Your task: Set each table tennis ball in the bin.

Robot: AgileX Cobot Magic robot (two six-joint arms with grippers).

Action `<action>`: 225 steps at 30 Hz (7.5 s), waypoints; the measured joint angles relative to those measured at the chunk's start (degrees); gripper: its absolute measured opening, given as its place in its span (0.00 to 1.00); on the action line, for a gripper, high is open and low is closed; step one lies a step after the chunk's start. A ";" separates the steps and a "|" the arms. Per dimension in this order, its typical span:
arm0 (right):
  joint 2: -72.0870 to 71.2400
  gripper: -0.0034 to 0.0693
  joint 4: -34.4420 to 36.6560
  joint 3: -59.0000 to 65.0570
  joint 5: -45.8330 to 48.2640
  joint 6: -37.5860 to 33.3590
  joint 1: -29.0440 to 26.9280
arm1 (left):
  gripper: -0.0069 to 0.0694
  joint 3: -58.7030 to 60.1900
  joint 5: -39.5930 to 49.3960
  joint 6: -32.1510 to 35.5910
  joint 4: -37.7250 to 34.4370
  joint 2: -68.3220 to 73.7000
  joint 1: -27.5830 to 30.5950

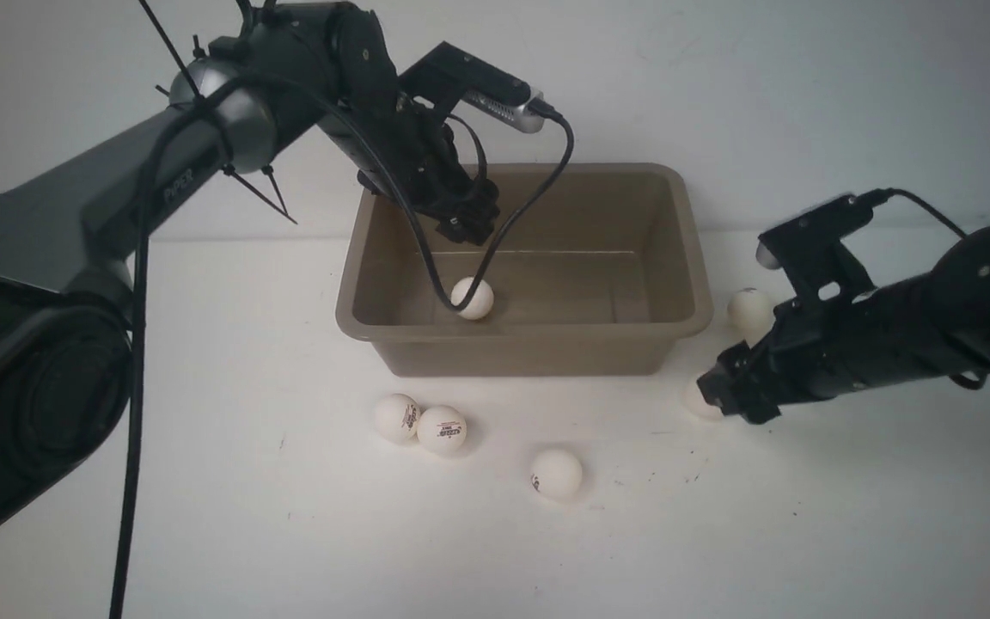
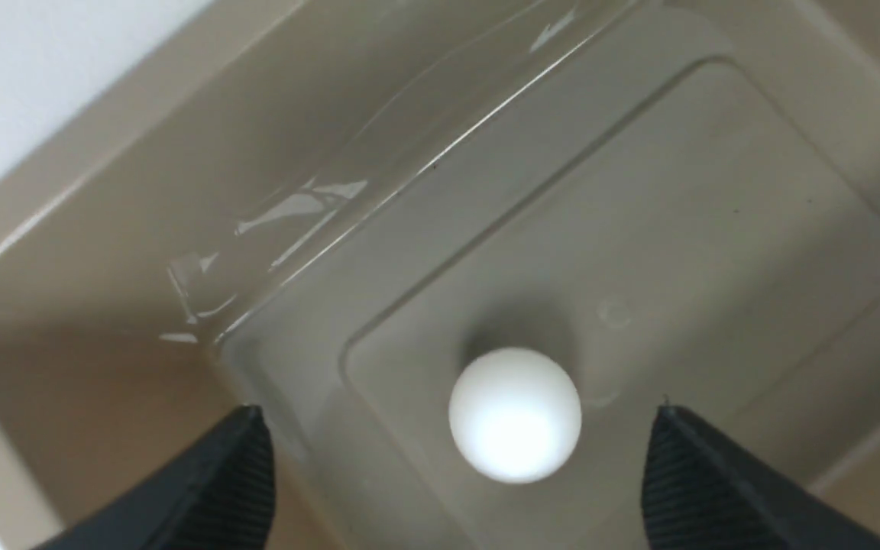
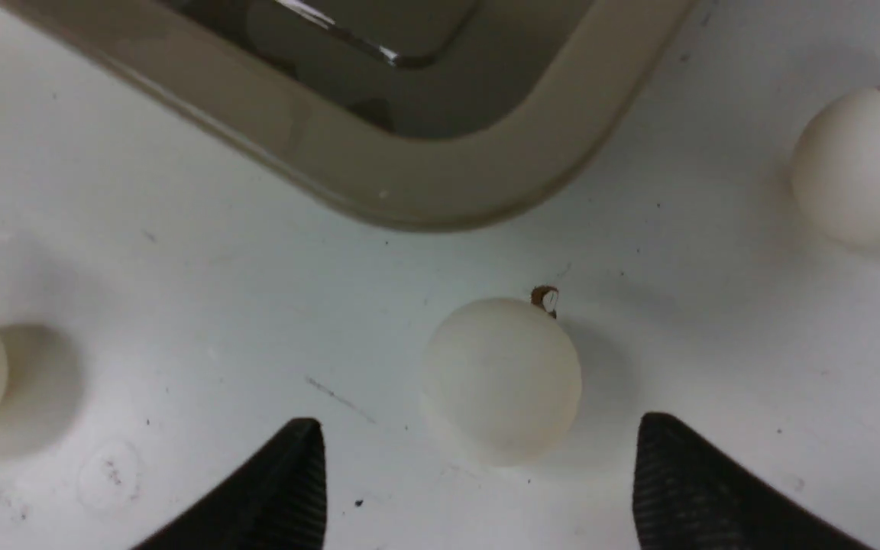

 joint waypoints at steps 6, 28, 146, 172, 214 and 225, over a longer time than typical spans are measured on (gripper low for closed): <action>4.76 0.78 0.97 -5.21 3.38 0.68 0.00 | 0.86 -5.29 9.22 1.02 -1.84 -5.83 0.11; 9.26 0.78 -8.34 -8.32 4.80 6.07 0.00 | 0.86 -6.68 20.82 3.92 -10.09 -31.81 0.55; 21.75 0.81 -7.62 -55.80 34.41 19.07 3.56 | 0.70 59.87 -42.49 24.37 -29.98 -20.64 -0.51; 21.75 0.81 -7.57 -55.80 34.43 19.07 3.56 | 0.55 62.35 -35.05 23.75 -32.78 -24.32 -0.64; -4.73 0.32 -19.21 -23.33 41.00 20.76 10.80 | 0.70 21.20 -12.18 19.32 -25.64 -13.00 9.34; -3.66 0.37 -12.29 -16.63 33.14 13.42 10.99 | 0.62 46.22 -16.42 35.13 -41.36 -41.05 21.87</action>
